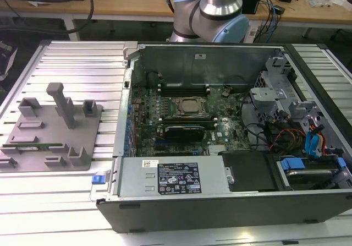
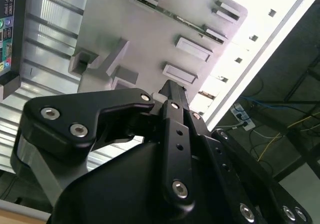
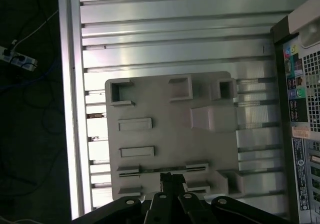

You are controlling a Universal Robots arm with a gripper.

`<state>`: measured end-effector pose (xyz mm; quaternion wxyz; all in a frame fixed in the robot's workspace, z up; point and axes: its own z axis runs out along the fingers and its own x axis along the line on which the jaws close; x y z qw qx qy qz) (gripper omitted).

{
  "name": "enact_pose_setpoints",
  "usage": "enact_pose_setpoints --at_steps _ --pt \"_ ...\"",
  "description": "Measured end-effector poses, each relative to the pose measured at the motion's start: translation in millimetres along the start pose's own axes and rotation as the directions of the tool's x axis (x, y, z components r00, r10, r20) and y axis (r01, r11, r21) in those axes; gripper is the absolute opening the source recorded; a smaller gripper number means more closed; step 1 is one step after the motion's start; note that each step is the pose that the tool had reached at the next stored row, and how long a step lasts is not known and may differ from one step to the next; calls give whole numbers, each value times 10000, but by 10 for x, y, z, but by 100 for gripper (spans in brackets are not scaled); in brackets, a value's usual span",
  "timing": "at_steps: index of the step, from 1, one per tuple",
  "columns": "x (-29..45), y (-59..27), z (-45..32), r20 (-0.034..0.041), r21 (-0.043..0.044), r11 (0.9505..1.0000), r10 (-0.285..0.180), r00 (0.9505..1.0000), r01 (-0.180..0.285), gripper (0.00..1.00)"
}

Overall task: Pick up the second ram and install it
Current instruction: 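Reach for the second ram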

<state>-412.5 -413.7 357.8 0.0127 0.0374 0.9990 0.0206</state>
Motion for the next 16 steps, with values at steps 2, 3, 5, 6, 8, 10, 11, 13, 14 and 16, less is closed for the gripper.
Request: enact_pose_setpoints --at_steps 2,3,5,6,8,10,11,13,14,16 --pt "9 -50 87 1 0 10000 0 10000 0 8" --pt "12 -62 120 0 1 10000 0 10000 0 8" --pt "25 -78 184 0 1 10000 1 10000 -1 8" --pt "29 -86 208 1 0 10000 -1 10000 1 8" --pt "36 -98 250 0 0 10000 1 10000 -1 8" --pt "40 -108 289 0 0 10000 0 10000 0 8" --pt "41 -109 297 0 0 10000 1 10000 -1 8" --pt "41 -109 299 0 1 10000 1 10000 -1 8" --pt "41 -110 299 0 1 10000 0 10000 0 8" --pt "41 -110 300 0 1 10000 0 10000 0 8"
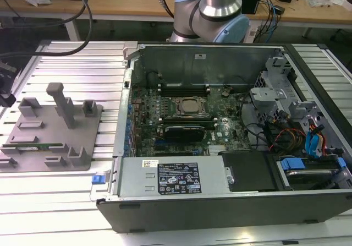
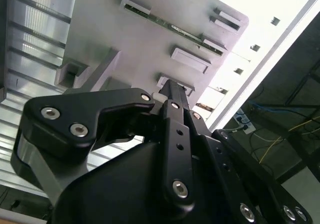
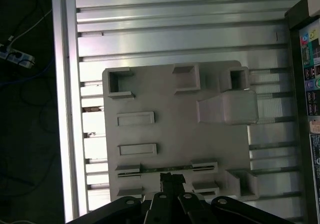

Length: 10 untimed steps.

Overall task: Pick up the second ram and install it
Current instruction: 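Reach for the second ram, then pick up the second ram and move it above second insertion slot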

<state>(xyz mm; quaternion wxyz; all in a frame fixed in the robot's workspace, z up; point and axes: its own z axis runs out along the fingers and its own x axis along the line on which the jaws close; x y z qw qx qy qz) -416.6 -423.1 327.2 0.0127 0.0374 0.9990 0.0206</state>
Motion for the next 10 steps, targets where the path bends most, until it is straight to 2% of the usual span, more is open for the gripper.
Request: enact_pose_setpoints --at_steps 10 --pt "0 0 7 0 -1 10000 0 10000 0 8"
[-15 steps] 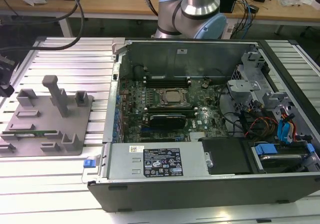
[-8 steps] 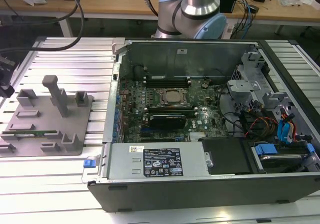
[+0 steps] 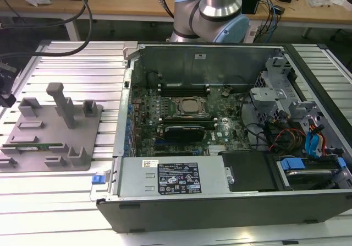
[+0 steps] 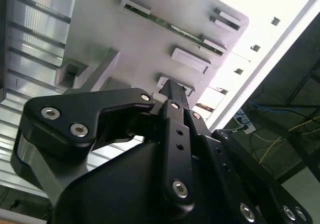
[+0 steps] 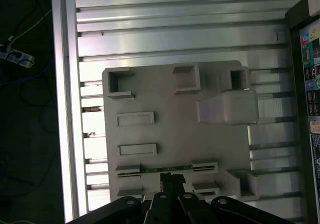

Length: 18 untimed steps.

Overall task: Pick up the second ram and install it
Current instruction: 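Pick up the second ram and move it above second insertion slot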

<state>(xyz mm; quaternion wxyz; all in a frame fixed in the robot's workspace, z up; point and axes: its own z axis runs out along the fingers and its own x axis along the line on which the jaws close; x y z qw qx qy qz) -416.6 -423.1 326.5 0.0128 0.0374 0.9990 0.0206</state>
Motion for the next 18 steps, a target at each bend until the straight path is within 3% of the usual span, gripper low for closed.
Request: enact_pose_setpoints --at_steps 6,9,12,18 --pt "0 0 1 -16 -10 9992 -390 9992 390 8" --pt "0 0 1 -47 -31 9933 -1159 9933 1159 8" --pt "0 0 1 -59 -39 9894 -1451 9894 1451 8" --pt "4 -1 3 -85 -57 9760 -2178 9759 2178 8"
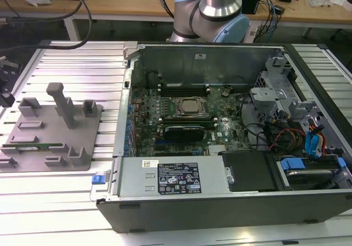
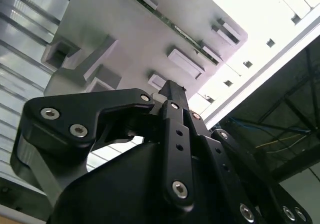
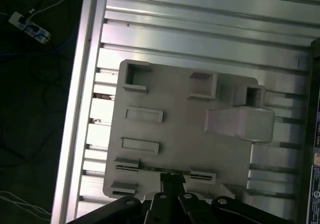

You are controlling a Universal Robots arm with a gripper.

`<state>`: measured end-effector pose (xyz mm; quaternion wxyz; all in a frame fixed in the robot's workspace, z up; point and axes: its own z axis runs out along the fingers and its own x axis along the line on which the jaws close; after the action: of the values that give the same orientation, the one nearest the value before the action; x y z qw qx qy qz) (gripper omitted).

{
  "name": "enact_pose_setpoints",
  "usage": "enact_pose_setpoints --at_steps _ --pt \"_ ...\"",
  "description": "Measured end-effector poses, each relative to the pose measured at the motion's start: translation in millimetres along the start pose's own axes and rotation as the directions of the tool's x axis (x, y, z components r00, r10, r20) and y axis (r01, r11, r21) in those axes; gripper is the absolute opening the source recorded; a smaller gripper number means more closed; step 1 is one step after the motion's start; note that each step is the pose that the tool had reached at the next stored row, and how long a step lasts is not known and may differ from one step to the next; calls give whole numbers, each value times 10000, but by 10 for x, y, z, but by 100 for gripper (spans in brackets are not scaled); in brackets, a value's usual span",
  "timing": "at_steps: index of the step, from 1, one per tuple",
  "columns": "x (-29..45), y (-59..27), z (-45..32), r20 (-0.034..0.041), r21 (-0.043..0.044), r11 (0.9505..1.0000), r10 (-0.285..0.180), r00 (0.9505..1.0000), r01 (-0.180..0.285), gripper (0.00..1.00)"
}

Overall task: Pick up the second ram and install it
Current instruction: 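Pick up the second ram and move it above second insertion slot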

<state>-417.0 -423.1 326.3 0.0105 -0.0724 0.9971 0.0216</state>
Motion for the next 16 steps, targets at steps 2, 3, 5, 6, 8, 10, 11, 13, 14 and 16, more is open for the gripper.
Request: enact_pose_setpoints --at_steps 2,3,5,6,8,10,11,13,14,16 --pt "2 0 -1 -11 -3 9997 -233 9997 233 8" --pt "4 1 0 -19 -7 9992 -410 9992 410 8" --pt "11 2 -1 -35 -17 9966 -826 9966 826 8" --pt "13 2 0 -40 -21 9955 -951 9955 951 8" --pt "17 3 -1 -59 -34 9898 -1424 9898 1424 8" --pt "19 3 -1 -80 -51 9806 -1959 9806 1959 8" --pt "20 3 -1 -86 -57 9773 -2116 9773 2116 8" --pt "21 3 -1 -97 -67 9697 -2443 9697 2442 8" --pt "23 3 -1 -103 -74 9650 -2622 9650 2621 8" --pt "24 3 0 -111 -82 9577 -2877 9576 2877 8"
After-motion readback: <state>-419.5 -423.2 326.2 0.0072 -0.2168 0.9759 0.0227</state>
